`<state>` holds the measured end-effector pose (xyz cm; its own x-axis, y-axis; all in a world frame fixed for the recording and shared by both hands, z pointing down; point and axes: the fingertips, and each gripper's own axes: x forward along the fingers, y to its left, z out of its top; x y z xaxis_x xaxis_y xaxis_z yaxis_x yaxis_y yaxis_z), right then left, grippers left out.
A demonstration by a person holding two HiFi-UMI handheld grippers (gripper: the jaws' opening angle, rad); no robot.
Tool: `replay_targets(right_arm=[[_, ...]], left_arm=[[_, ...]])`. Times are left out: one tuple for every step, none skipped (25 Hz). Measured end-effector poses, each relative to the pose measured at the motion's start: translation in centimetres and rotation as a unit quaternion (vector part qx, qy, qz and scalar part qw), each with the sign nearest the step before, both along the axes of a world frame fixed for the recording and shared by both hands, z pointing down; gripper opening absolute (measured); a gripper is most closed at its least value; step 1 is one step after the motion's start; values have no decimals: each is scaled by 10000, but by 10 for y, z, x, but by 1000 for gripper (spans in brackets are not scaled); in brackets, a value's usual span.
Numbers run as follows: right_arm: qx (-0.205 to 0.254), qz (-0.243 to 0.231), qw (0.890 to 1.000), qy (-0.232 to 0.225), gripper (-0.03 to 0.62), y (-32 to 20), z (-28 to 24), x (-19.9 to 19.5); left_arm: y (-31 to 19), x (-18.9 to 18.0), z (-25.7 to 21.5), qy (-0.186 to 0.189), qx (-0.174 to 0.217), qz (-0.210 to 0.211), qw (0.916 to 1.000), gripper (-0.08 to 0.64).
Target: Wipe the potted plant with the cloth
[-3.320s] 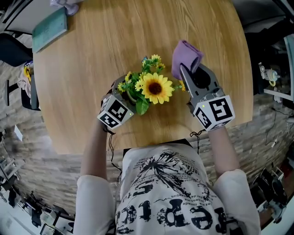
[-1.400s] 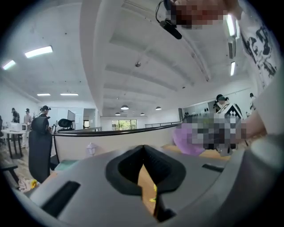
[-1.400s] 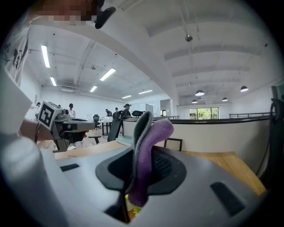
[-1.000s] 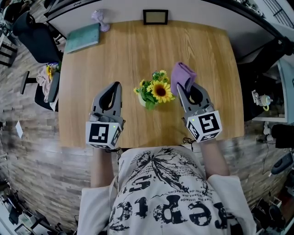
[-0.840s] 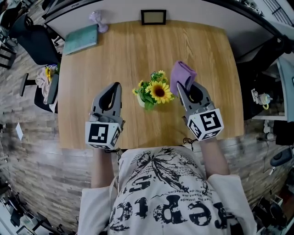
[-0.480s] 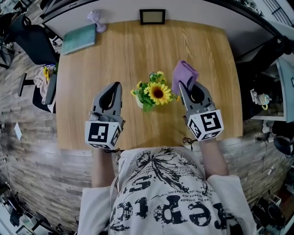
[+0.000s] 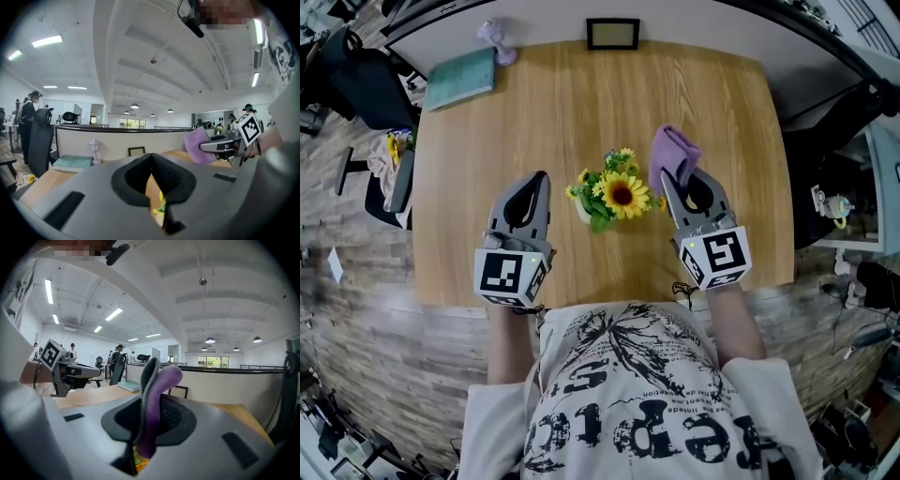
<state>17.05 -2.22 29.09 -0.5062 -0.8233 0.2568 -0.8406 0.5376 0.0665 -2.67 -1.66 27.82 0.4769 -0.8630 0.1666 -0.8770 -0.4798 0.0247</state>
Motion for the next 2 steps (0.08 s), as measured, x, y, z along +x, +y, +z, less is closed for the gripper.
replay_targets(right_arm=[[-8, -21, 10000, 4, 67, -1, 0, -1], [-17, -41, 10000, 8, 67, -2, 1, -2]], left_arm=[[0, 1, 1, -2, -19, 15, 10000, 5], [-1, 2, 2, -5, -38, 31, 10000, 5]])
